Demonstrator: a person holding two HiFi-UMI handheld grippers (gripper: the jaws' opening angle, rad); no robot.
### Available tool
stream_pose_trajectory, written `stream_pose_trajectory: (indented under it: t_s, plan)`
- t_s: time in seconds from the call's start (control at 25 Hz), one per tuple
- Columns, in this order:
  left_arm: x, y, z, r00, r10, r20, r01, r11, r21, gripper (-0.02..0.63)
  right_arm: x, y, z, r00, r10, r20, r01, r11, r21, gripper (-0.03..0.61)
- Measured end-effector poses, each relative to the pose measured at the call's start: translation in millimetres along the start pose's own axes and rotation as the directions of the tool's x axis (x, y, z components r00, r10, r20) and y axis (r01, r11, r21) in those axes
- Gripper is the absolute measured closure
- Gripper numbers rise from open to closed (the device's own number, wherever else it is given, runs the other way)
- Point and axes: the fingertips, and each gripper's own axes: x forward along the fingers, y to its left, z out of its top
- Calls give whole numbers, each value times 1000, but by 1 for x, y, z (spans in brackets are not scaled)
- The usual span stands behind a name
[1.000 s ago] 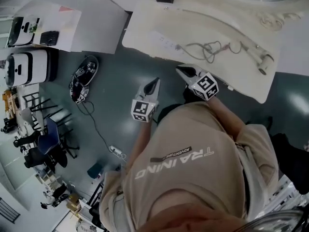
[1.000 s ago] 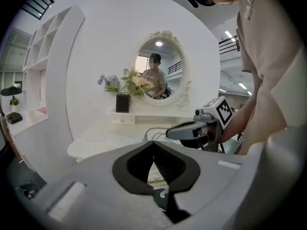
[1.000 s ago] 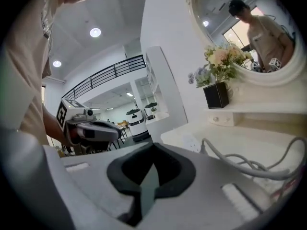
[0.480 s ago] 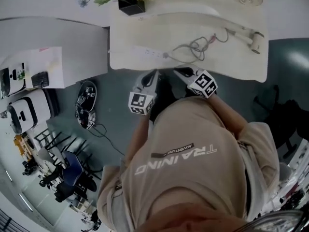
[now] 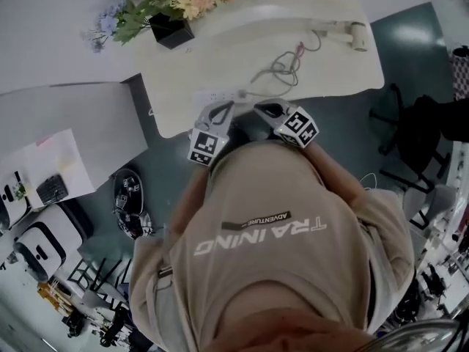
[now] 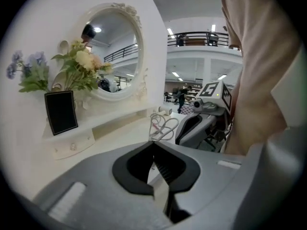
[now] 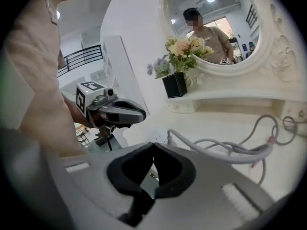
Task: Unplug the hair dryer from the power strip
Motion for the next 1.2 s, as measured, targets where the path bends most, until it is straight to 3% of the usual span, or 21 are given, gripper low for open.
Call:
stream_pose_trajectory:
  t_s: [0.24,0.44,0.52,0.6,0.72,0.88,1.04,1.2]
  plan:
    - [33,1,-16,975,-204,-85,215,967,140,606,9,-19,-7,965,-263,-2,261,959,112,574]
    - [52,-2,-31,925,-337,-174,367,911,187,603,21,-22,-11,933,-358,-46,361,926,113,574]
    - [58,-4,-33,913,-361,-190,395,899,189,577,25,-27,-15,926,-371,-74,378,920,107,574]
    - [65,-6,-35,899,-383,-212,423,884,200,512,28,-35,-18,921,-378,-97,388,915,115,575]
    - [72,-10,-39,881,-407,-243,456,866,204,511,32,-39,-23,921,-373,-114,386,913,129,574]
    - [83,-13,-43,865,-419,-278,475,862,179,512,37,-45,-31,933,-335,-132,353,924,149,574]
    - [92,-13,-43,866,-413,-281,470,865,178,546,44,-44,-35,942,-298,-154,317,941,119,574]
    - [92,-14,-45,851,-427,-305,494,849,189,551,46,-43,-39,955,-245,-165,265,958,112,574]
